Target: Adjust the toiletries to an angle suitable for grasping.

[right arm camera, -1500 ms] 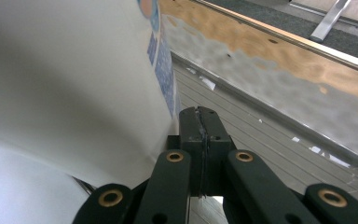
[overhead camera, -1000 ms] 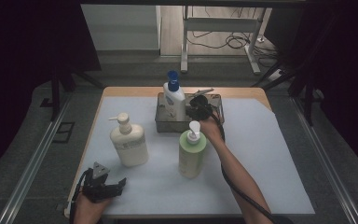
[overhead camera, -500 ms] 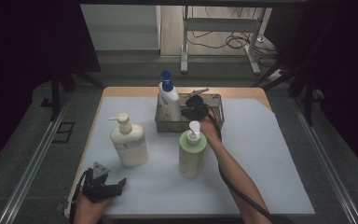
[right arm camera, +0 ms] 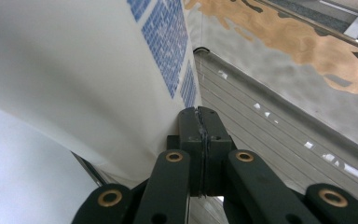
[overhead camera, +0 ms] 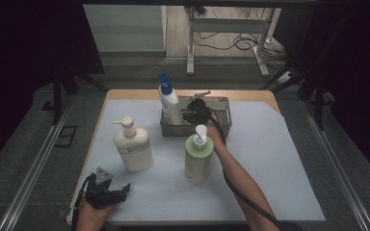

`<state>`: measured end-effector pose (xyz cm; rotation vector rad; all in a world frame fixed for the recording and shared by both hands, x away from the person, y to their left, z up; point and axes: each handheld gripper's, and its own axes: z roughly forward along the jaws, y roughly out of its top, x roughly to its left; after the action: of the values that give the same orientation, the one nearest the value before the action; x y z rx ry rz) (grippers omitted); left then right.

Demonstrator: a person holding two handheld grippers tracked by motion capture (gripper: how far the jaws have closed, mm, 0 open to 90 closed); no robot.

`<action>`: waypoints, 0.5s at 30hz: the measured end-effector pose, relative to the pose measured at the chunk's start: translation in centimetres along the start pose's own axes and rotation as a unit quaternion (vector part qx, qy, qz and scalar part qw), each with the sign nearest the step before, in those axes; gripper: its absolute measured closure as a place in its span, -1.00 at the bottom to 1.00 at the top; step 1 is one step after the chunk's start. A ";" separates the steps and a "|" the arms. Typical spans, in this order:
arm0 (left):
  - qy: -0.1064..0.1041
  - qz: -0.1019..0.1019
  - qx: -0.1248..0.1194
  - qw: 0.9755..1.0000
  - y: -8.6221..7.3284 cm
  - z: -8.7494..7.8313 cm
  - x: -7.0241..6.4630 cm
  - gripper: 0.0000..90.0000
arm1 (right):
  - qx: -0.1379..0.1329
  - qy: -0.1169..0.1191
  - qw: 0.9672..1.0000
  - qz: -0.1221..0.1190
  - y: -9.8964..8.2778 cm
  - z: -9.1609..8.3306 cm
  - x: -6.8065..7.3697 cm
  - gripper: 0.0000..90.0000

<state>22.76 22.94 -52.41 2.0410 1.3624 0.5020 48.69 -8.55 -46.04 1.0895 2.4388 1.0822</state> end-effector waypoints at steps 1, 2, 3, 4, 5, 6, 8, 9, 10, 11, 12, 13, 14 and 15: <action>0.000 0.000 0.000 1.000 0.0 0.0 0.0 -0.70 | 0.000 0.001 1.000 0.000 0.0 0.0 0.0 0.98; 0.000 0.000 0.000 1.000 0.0 0.0 0.0 -0.70 | 0.001 0.001 1.000 0.000 0.0 0.1 0.0 0.98; 0.000 0.000 0.000 1.000 0.0 0.0 0.0 -0.70 | 0.001 0.001 1.000 0.000 0.0 0.1 0.0 0.98; 0.001 0.000 0.000 1.000 0.0 0.0 0.0 -0.70 | 0.000 0.002 1.000 -0.001 0.0 0.1 0.1 0.98; 0.001 0.000 0.000 1.000 0.0 0.0 0.0 -0.70 | 0.000 0.002 1.000 -0.001 0.0 0.1 0.1 0.98; 0.000 0.000 0.000 1.000 0.0 0.0 0.0 -0.70 | 0.001 0.005 1.000 -0.002 0.1 0.1 0.1 0.98; 0.001 0.000 0.000 1.000 0.0 0.0 0.0 -0.70 | 0.001 0.006 1.000 -0.002 0.1 0.1 0.1 0.98; 0.001 0.000 0.000 1.000 0.0 0.0 0.0 -0.70 | 0.002 0.006 1.000 -0.001 0.1 0.2 0.2 0.98; 0.000 0.000 0.000 1.000 0.0 0.0 0.0 -0.70 | 0.003 0.005 1.000 -0.002 0.1 0.2 0.2 0.98; 0.000 0.000 0.000 1.000 0.0 0.0 0.0 -0.70 | 0.003 0.005 1.000 -0.002 0.1 0.2 0.2 0.98; 0.000 0.000 0.000 1.000 0.0 0.0 0.0 -0.70 | 0.004 0.008 1.000 -0.004 0.1 0.2 0.2 0.98; 0.000 0.000 0.000 1.000 0.0 0.0 0.0 -0.70 | 0.004 0.009 1.000 -0.002 0.1 0.2 0.2 0.98; 0.000 0.000 0.000 1.000 0.0 0.0 0.0 -0.70 | 0.003 0.009 1.000 0.001 0.1 0.2 0.2 0.98; 0.001 0.000 0.000 1.000 0.0 0.0 0.0 -0.70 | 0.002 0.009 1.000 0.002 0.1 0.2 0.2 0.98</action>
<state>22.77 22.93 -52.41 2.0411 1.3634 0.5029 48.73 -8.27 -46.12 1.0903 2.4558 1.0923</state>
